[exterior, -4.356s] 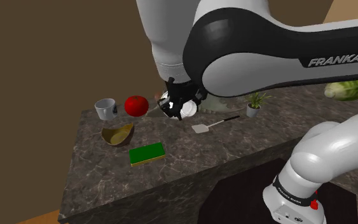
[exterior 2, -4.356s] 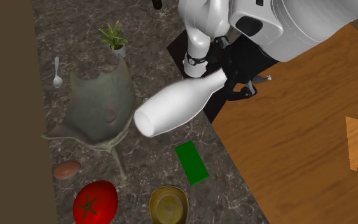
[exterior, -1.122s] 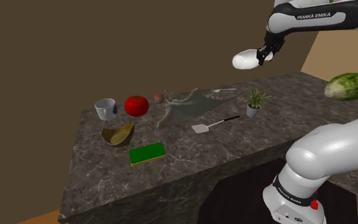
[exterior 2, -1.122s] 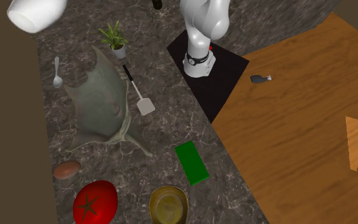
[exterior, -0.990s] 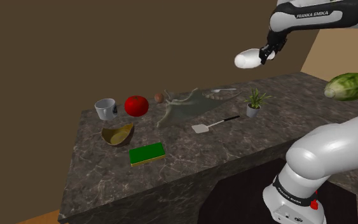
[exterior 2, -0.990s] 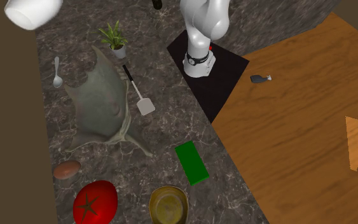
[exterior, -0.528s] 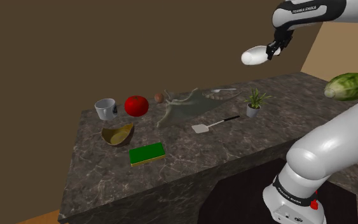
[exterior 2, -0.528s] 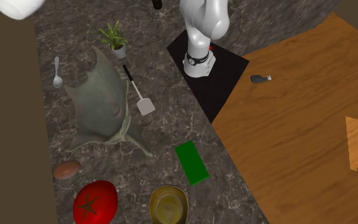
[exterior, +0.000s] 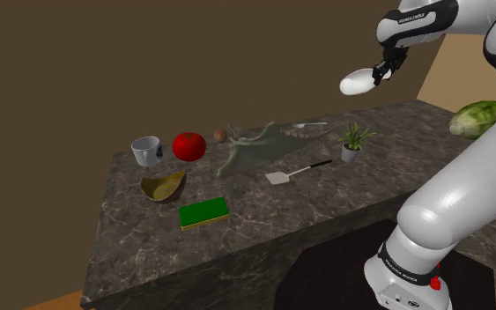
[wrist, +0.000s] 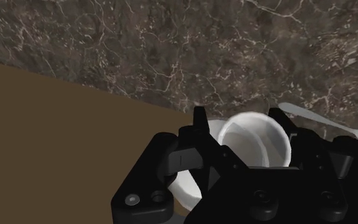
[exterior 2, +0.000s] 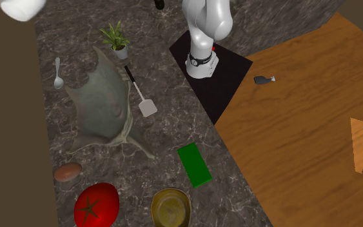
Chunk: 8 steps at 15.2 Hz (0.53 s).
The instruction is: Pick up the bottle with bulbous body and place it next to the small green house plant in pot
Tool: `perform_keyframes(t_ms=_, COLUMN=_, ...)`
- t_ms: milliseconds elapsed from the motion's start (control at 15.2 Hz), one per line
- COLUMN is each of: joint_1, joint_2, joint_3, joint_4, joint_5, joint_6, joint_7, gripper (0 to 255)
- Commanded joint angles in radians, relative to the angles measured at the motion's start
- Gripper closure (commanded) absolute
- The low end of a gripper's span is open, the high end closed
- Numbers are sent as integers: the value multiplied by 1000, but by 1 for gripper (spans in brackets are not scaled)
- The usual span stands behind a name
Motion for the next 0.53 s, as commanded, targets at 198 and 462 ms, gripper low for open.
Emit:
perform_keyframes(t_ms=198, joint_1=-4, joint_2=7, joint_3=-8, joint_4=-60, joint_5=-4, joint_6=67, joint_7=7, gripper=255)
perform_keyframes(t_ms=462, joint_1=-6, joint_2=17, joint_3=-15, joint_4=-105, joint_5=-5, joint_6=121, joint_7=11, gripper=255)
